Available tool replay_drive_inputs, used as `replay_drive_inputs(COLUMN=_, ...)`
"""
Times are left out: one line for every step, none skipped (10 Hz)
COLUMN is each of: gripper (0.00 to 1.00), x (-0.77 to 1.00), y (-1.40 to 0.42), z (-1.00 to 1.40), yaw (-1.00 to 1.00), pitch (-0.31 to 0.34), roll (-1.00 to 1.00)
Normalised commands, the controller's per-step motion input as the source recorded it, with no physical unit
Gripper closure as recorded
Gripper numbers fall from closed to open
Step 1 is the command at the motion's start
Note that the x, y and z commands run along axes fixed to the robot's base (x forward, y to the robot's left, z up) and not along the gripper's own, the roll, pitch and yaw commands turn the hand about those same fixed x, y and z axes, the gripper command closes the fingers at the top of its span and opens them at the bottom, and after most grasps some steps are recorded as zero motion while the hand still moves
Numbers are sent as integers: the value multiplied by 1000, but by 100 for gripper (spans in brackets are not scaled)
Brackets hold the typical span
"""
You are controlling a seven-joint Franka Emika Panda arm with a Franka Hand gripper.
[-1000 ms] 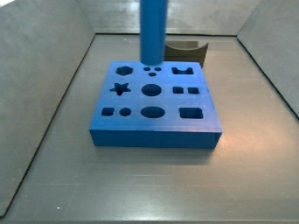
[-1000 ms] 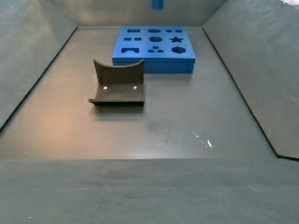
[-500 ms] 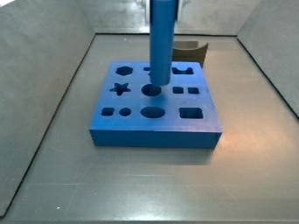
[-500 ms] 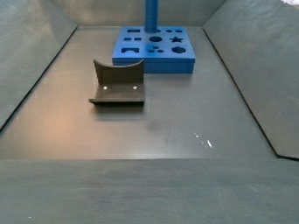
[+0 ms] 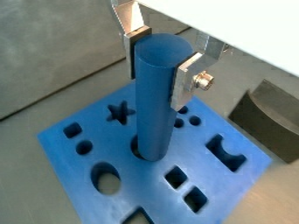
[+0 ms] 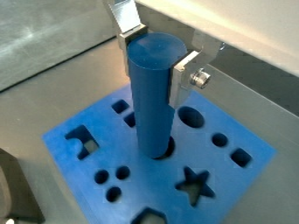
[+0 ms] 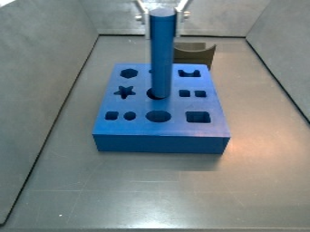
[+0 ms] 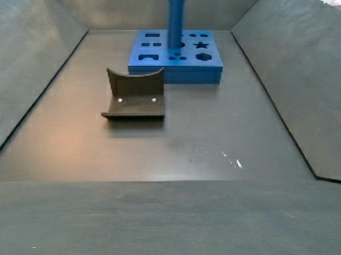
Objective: Insert the round object.
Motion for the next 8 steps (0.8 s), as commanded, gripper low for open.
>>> replay_drive_inputs(gripper=100, x=-486, y=-43, z=-211, yaw=-180, pitch=-163, roll=-63)
replay_drive_inputs(gripper=100, x=0, y=-71, z=-337, yaw=-11, pitch=-140, roll=-26)
replay_drive_inputs(gripper=100, x=306, y=0, z=-454, yaw=0, pitch=-73, roll=-23)
replay_drive_inputs(gripper=100, x=351, y=0, z=-503, yaw=0, pitch=-61, roll=0)
replay_drive_inputs(gripper=100, x=280, y=0, z=-451, yaw=0, pitch=-50, roll=0)
replay_drive_inputs(gripper=100, x=183, y=0, z=-409, yaw=0, pitch=-51, roll=0)
replay_drive_inputs(gripper=100, x=100, y=0, z=-323, yaw=0, pitch=-39, roll=0)
replay_drive_inputs(gripper=100, x=71, y=0, z=-226, yaw=0, pitch=-36, roll=0)
